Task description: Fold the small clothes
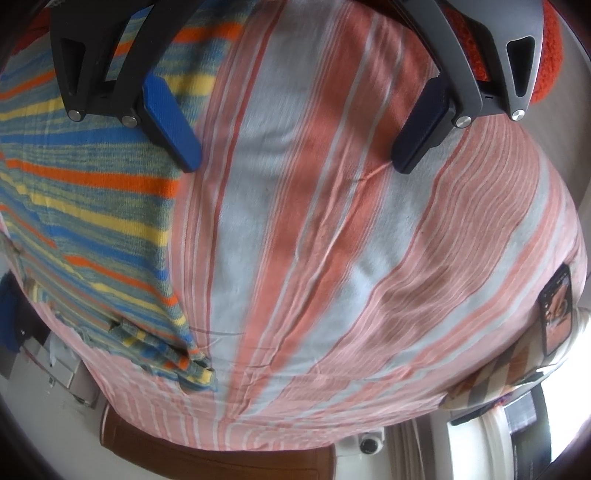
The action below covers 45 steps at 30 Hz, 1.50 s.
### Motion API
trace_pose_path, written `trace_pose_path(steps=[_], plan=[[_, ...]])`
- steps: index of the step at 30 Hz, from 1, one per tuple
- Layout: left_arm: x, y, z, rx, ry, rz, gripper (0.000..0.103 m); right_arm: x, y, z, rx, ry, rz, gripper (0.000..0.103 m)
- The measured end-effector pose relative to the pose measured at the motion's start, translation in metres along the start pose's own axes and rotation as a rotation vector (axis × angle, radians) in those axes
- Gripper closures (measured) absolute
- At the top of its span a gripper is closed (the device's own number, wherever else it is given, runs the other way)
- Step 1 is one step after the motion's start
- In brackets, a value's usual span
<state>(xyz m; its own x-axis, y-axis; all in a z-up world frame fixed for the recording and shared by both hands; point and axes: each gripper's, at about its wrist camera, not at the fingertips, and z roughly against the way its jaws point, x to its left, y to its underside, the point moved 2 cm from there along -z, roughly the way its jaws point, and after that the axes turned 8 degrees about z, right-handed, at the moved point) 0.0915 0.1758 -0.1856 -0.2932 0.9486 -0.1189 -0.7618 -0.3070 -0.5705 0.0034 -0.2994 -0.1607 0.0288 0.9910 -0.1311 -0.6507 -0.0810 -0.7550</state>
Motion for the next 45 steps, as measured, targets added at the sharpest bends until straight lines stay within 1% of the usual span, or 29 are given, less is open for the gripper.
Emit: trace_pose_path(steps=[45], plan=[[0.0005, 0.0003, 0.0001, 0.0, 0.001, 0.0, 0.0, 0.0087, 0.0005, -0.0002, -0.006, -0.006, -0.014, 0.039]])
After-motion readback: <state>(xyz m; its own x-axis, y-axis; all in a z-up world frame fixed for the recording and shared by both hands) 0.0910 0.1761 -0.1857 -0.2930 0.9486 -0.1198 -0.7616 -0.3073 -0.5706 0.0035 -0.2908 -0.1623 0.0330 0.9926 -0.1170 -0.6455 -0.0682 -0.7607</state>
